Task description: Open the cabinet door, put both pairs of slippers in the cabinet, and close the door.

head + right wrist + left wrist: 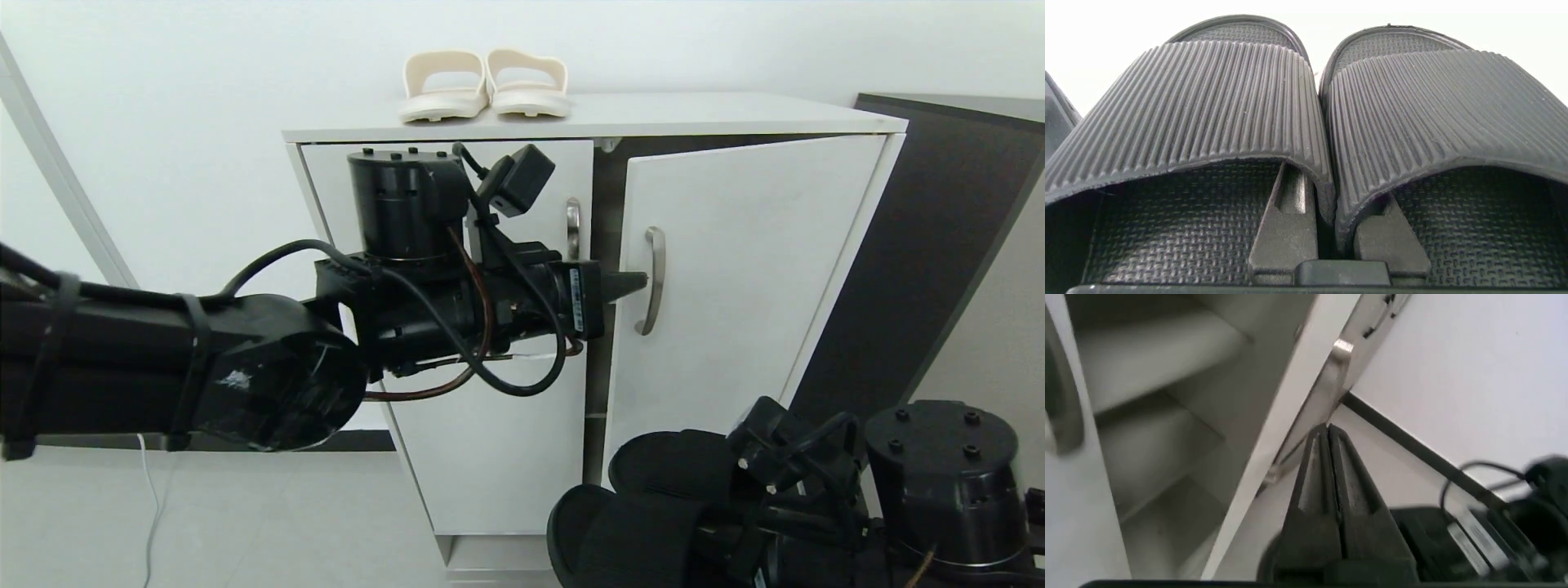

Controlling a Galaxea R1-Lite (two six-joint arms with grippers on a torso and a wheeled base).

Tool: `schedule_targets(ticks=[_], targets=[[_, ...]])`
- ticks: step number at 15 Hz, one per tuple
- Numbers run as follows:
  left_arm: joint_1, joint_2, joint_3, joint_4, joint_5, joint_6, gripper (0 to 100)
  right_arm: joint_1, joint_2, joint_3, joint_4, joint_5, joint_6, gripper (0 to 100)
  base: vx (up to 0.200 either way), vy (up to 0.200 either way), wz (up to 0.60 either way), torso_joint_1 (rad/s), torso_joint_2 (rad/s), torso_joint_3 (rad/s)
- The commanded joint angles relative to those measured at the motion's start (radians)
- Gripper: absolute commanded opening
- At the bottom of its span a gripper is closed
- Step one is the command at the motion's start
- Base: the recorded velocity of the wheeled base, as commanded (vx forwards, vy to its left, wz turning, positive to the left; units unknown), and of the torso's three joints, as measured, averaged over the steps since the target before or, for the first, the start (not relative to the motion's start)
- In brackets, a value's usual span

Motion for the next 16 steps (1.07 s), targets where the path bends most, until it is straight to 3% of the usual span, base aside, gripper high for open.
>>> schedule_targets(ticks=[1, 4, 5, 8, 11, 16], targets=[[-0.007, -0.096, 0.083, 0.0, 0.001, 0.0, 0, 0.006, -0.003, 0.001, -0.001, -0.002, -0.001, 0, 0.0, 0.0, 0.0, 0.0, 0.0, 0.0], [-0.001, -0.116, 0.114, 0.0, -0.002, -0.001, 0, 0.022, -0.007, 0.005, -0.001, -0.003, -0.001, 0, 0.0, 0.0, 0.0, 0.0, 0.0, 0.0], [0.035, -0.093, 0.105, -0.001, -0.008, -0.007, 0, 0.055, -0.019, 0.028, -0.001, -0.003, -0.004, 0, 0.0, 0.0, 0.0, 0.0, 0.0, 0.0], [0.039, -0.019, 0.04, -0.006, -0.008, -0.009, 0, 0.076, -0.028, 0.058, -0.001, 0.0, -0.042, 0, 0.0, 0.0, 0.0, 0.0, 0.0, 0.0], [0.036, 0.108, -0.049, -0.107, 0.0, -0.047, 0, 0.082, -0.028, 0.08, -0.001, 0.0, -0.05, 0, 0.0, 0.0, 0.0, 0.0, 0.0, 0.0], [0.036, 0.153, -0.09, -0.106, 0.001, -0.061, 0, 0.104, -0.028, 0.1, -0.001, 0.003, -0.05, 0, 0.0, 0.0, 0.0, 0.0, 0.0, 0.0]])
